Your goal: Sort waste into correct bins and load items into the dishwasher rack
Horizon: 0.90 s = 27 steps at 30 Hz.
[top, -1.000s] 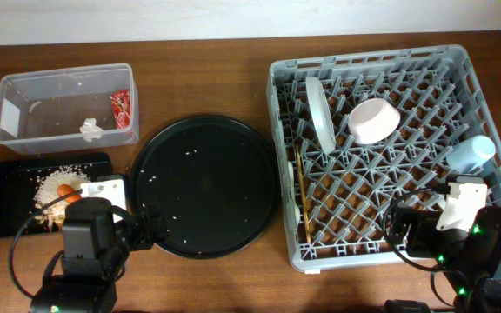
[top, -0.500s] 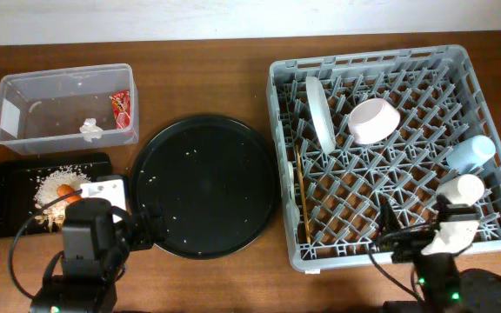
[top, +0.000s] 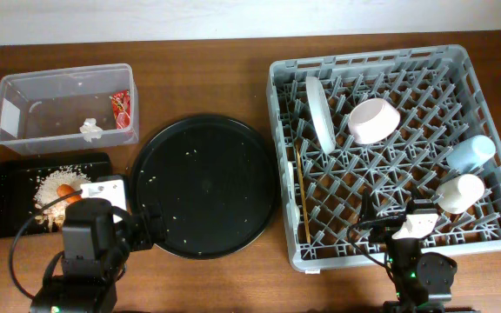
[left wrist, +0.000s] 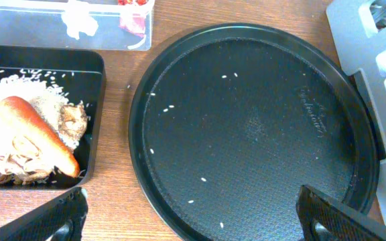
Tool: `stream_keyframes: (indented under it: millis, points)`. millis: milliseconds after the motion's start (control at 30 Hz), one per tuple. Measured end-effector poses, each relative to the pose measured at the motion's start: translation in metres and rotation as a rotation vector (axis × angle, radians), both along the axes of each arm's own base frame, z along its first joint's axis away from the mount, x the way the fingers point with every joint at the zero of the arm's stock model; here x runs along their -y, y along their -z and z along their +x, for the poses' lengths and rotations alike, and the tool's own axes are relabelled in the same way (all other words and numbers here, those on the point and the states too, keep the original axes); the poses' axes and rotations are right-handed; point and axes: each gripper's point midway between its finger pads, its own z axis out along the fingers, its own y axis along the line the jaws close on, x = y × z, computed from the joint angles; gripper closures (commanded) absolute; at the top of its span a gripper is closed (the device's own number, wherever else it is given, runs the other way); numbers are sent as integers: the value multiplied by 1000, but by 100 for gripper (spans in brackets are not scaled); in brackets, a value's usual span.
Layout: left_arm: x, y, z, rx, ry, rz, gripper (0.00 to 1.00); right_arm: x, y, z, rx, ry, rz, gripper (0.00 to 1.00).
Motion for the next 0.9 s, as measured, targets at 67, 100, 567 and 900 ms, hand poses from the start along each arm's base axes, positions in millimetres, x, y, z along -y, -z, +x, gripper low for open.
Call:
stream_keyframes:
  millis: [67,100,567,900]
  points:
    - [0,0,0,0,0,0,1,0,0,0,0,0,0,1]
    - [0,0,0,0,1,0,1,0,0,0,0,0,0,1]
    - [0,-3,-5,13,1,-1,1,0,0,0,0,0,1,1]
    - [5,13,16,676,11,-46,1,1,0,0,1,7,-1,1]
